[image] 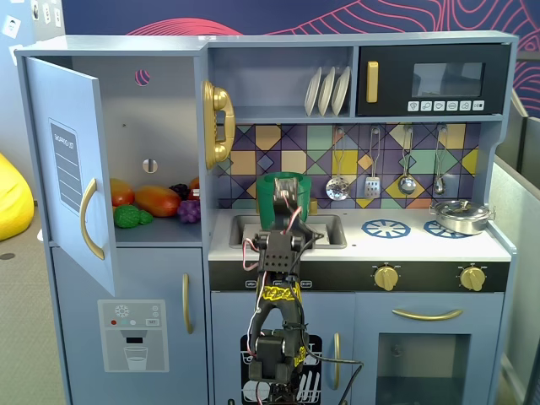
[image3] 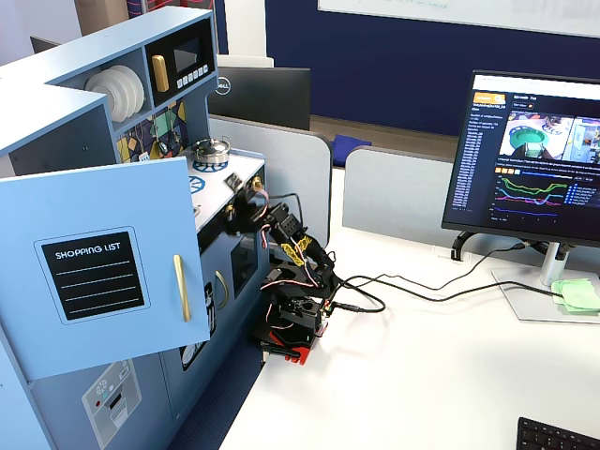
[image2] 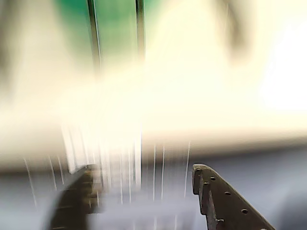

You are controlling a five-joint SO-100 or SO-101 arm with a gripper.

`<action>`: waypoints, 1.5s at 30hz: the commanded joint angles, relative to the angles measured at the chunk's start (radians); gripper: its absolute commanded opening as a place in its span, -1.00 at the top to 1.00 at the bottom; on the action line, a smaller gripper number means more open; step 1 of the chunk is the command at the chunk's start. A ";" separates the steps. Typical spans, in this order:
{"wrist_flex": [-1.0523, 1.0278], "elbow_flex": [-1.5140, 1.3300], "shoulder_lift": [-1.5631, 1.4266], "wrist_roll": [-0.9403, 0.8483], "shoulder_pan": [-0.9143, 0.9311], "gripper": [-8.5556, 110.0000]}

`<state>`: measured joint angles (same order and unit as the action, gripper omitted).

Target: Take off the lid from the green recipient and place it on the counter

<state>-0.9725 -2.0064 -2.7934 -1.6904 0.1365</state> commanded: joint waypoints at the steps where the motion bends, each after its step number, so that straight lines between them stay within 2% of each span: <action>1: 0.181 0.117 0.051 -0.018 -0.011 0.29; 5: 0.302 0.121 0.094 -0.037 -0.029 0.23; 13: 0.388 0.195 0.221 -0.052 -0.031 0.19; 30: 0.581 0.261 0.457 -0.066 -0.075 0.23; 45: 0.618 0.339 0.581 -0.080 -0.092 0.28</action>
<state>-0.3881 -1.7441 -2.2151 -1.7595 0.0629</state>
